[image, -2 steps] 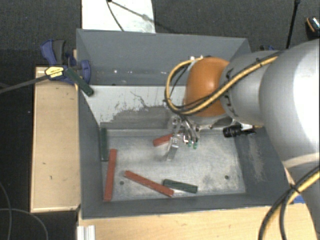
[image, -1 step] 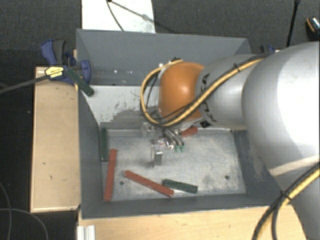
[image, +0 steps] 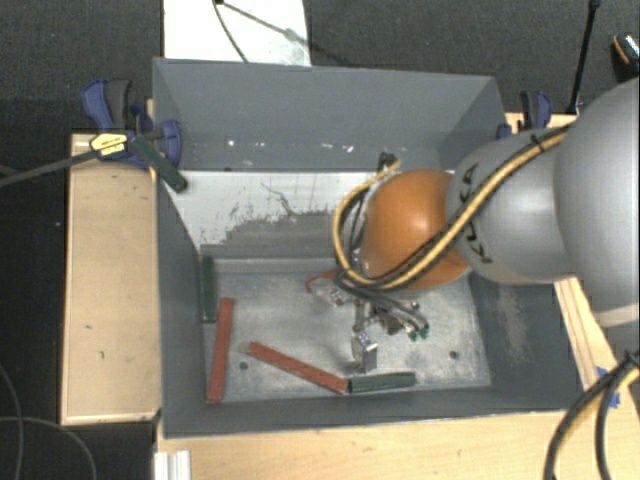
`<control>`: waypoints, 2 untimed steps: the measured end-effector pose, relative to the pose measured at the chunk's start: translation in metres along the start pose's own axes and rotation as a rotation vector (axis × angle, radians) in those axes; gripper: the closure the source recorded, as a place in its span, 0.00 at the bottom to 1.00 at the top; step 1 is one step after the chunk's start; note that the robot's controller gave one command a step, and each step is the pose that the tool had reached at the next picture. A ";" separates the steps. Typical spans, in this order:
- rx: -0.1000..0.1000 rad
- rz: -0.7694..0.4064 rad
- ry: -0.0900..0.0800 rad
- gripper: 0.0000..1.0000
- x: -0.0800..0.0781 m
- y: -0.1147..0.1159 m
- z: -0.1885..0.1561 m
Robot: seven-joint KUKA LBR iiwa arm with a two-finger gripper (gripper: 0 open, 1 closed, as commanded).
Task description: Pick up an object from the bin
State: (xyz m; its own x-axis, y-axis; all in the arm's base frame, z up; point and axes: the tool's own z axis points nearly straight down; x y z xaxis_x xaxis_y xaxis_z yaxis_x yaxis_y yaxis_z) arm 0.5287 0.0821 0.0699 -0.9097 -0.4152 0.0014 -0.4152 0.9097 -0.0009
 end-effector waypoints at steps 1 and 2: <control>0.000 0.179 -0.009 0.00 -0.058 -0.021 -0.047; -0.001 -0.045 -0.001 0.00 -0.056 -0.030 0.001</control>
Offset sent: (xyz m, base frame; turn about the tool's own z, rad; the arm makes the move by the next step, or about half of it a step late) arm 0.0597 0.0046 0.0450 0.1785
